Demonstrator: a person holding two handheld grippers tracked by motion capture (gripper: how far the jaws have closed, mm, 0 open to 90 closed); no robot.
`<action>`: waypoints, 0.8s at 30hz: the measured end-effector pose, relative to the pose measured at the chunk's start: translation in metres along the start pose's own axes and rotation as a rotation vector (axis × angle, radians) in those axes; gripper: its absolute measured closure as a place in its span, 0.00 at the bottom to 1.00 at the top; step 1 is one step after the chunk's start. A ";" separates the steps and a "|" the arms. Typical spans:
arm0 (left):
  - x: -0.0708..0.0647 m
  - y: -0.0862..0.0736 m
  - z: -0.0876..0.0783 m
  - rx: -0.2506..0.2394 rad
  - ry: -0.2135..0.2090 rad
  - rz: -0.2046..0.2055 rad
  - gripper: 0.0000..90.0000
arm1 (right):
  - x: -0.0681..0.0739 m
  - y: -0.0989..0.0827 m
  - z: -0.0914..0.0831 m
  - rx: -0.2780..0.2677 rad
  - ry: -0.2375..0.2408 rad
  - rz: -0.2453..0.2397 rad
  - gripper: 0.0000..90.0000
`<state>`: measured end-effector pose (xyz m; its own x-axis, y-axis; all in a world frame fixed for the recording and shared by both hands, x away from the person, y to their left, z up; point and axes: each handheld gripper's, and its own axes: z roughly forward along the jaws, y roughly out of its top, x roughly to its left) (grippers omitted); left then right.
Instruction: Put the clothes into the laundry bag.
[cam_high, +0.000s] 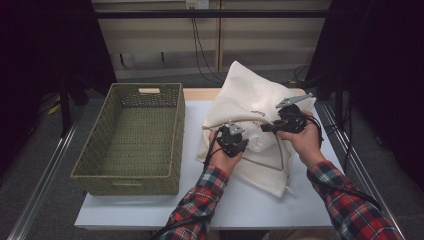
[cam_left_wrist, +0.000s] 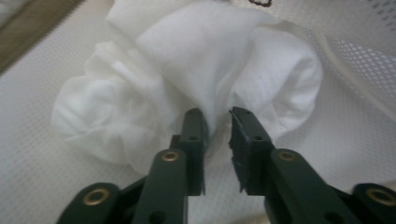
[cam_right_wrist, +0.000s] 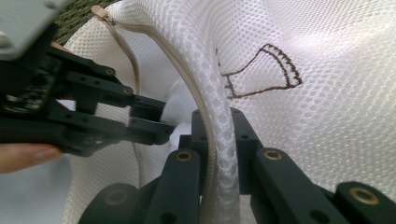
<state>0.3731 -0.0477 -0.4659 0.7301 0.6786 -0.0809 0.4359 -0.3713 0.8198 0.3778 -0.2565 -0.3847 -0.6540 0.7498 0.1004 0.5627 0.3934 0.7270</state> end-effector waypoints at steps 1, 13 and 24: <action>-0.001 0.000 0.004 -0.010 -0.004 -0.008 0.90 | 0.000 0.000 0.000 -0.001 -0.002 0.001 0.93; 0.006 0.002 0.015 -0.036 -0.006 -0.082 0.83 | -0.004 -0.003 -0.001 -0.004 -0.007 0.005 0.91; 0.003 0.000 -0.012 -0.050 -0.020 -0.064 0.53 | 0.004 -0.001 -0.001 -0.020 0.005 -0.006 0.82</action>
<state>0.3694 -0.0377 -0.4589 0.7121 0.6870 -0.1446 0.4554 -0.2953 0.8399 0.3745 -0.2547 -0.3840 -0.6596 0.7451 0.0991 0.5488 0.3873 0.7408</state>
